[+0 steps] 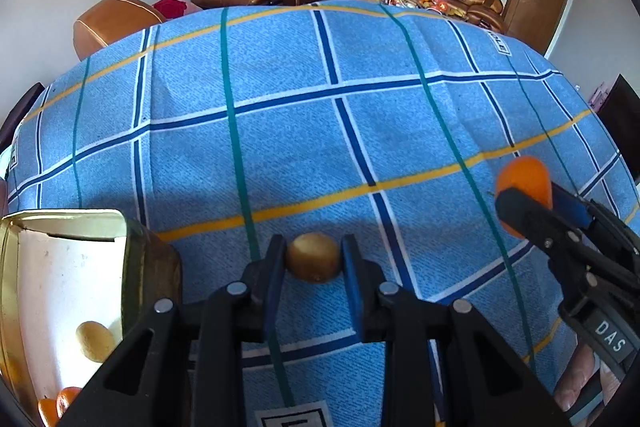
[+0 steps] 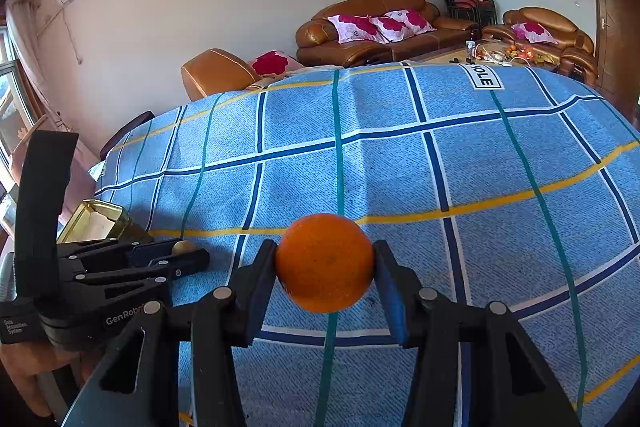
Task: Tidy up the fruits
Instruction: 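Grasp a small tan round fruit with the left tool while the right tool grasps an orange, then lift and carry the tan fruit and orange toward the gold tin tray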
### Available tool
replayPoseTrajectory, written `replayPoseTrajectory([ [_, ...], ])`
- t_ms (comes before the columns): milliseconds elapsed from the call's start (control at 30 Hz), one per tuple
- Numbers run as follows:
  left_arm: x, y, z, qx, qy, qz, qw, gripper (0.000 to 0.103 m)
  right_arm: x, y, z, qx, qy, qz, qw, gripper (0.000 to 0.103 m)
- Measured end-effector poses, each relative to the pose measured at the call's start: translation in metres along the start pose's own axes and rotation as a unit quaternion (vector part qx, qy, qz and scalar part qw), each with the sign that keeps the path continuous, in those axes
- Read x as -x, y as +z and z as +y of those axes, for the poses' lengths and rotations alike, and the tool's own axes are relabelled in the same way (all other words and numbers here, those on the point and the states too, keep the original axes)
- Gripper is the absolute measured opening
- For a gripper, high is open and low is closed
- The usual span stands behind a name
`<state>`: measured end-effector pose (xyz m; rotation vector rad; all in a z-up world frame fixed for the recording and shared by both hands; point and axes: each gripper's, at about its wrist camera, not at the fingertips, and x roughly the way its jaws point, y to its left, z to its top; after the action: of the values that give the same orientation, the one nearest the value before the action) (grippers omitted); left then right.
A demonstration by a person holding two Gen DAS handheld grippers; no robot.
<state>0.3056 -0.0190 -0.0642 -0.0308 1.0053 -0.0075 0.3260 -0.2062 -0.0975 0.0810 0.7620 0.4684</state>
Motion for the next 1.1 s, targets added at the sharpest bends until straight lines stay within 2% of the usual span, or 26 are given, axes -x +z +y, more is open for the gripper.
replayPoseTrajectory([
  [333, 0.053, -0.044, -0.007, -0.003, -0.025, -0.058, 0.998, 0.029, 0.016, -0.018, 0.007, 0.015, 0.005, -0.018, 1.0, 0.05],
  [500, 0.056, -0.049, -0.005, 0.007, -0.027, -0.076, 0.9967, 0.029, 0.03, -0.024, 0.005, 0.01, 0.009, -0.038, 0.999, 0.05],
  [667, 0.062, -0.058, -0.015, 0.0, -0.005, -0.109, 0.994, 0.029, 0.045, -0.034, 0.013, 0.022, 0.016, -0.062, 0.998, 0.05],
  [833, 0.063, -0.063, -0.02, -0.006, 0.012, -0.133, 0.991, 0.029, 0.052, -0.038, 0.024, 0.042, 0.005, -0.074, 0.996, 0.05],
  [1100, 0.066, -0.077, -0.024, -0.007, 0.014, -0.152, 0.9883, 0.029, 0.06, -0.044, 0.033, 0.064, 0.0, -0.086, 0.994, 0.05],
])
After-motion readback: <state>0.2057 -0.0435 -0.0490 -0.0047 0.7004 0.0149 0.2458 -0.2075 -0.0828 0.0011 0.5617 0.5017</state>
